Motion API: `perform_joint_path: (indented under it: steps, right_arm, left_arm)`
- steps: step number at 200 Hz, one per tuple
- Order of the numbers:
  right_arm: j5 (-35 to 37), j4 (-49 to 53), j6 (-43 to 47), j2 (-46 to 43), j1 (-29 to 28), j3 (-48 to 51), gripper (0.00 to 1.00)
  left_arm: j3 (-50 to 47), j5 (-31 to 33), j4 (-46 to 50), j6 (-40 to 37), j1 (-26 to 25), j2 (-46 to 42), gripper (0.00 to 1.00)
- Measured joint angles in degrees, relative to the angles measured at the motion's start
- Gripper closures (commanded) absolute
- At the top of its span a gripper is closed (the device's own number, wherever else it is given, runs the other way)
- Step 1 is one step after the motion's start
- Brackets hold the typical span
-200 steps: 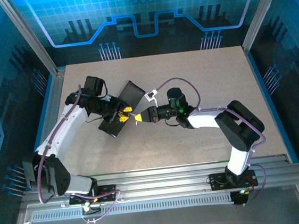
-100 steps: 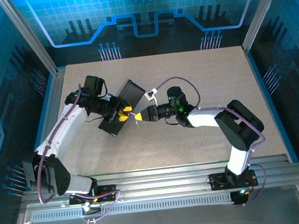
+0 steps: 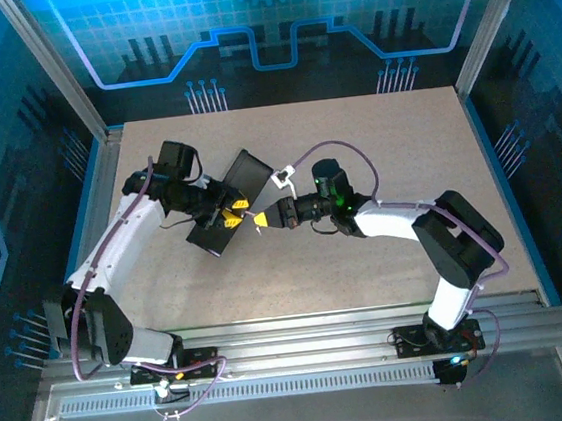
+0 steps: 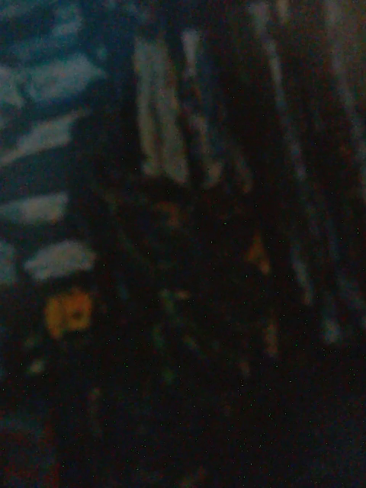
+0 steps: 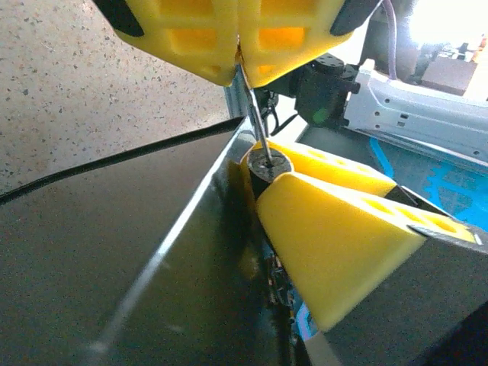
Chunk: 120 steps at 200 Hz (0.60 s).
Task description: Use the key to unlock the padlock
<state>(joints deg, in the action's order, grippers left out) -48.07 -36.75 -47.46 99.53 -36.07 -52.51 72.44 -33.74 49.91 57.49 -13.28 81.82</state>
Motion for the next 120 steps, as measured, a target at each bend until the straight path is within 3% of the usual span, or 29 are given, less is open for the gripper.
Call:
perform_joint_path:
  steps: [38,120]
  right_arm:
    - [-2.1,-3.0,-4.2,1.1,0.3,0.0,1.0]
    - [-3.9,-5.8,-3.9,2.2,0.5,0.2,1.0]
  left_arm:
    - [0.2,0.4,0.4,-0.4,0.1,0.3,1.0]
    - [0.2,-2.1,0.1,0.9,1.6,0.4,1.0]
